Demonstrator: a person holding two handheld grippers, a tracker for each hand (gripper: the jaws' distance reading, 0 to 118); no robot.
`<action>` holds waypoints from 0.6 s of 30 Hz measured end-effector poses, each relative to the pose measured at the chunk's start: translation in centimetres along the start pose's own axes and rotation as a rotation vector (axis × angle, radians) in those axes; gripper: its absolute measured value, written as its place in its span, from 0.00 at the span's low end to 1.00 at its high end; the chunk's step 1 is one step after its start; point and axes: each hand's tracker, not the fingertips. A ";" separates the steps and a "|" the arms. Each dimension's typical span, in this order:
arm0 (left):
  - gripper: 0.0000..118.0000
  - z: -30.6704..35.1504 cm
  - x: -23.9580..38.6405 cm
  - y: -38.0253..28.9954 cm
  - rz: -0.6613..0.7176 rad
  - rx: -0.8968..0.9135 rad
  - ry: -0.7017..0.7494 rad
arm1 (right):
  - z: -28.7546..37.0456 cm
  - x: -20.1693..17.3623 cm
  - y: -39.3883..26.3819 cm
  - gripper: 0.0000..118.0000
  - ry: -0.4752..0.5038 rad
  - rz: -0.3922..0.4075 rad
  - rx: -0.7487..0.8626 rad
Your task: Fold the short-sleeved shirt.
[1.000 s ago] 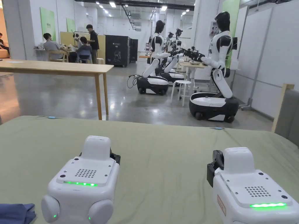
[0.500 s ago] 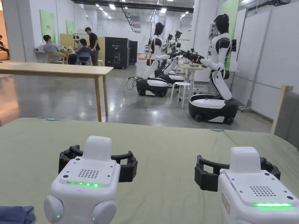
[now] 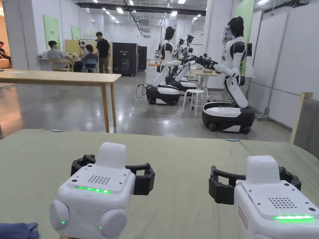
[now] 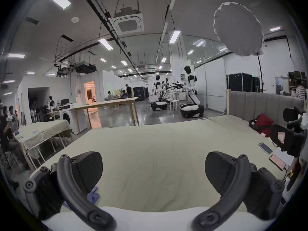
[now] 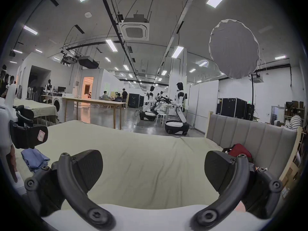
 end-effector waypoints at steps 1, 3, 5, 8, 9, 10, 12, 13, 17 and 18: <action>1.00 0.0 -0.2 -0.1 0.031 0.005 -0.018 | 0.1 0.1 0.1 1.00 0.001 0.000 -0.002; 1.00 0.3 -0.8 -0.2 0.087 0.014 -0.033 | 0.1 0.3 0.1 1.00 0.007 0.001 -0.001; 1.00 0.3 -1.2 0.2 0.113 -0.002 -0.012 | 0.1 0.2 0.0 1.00 0.007 0.011 -0.003; 1.00 0.5 -1.2 0.5 0.081 -0.011 0.032 | 0.1 0.2 -0.1 1.00 0.008 0.017 -0.006; 1.00 0.5 -1.1 0.5 0.055 0.001 0.034 | 0.1 0.2 -0.1 1.00 0.009 0.013 -0.006; 1.00 0.8 -1.1 0.4 0.014 0.018 0.018 | 0.2 0.3 0.0 1.00 0.008 0.007 -0.006; 1.00 0.9 -1.0 0.5 0.008 0.012 0.011 | 0.3 0.4 0.0 1.00 0.009 -0.006 -0.004; 1.00 0.9 -0.9 0.5 0.010 0.010 0.006 | 0.3 0.3 0.0 1.00 0.010 -0.010 -0.005; 1.00 1.0 -0.6 0.6 0.023 -0.008 0.011 | 0.2 0.2 0.0 1.00 0.007 -0.005 -0.011; 1.00 1.1 -0.6 0.6 0.022 -0.006 0.009 | 0.3 0.2 0.0 1.00 0.008 -0.007 -0.012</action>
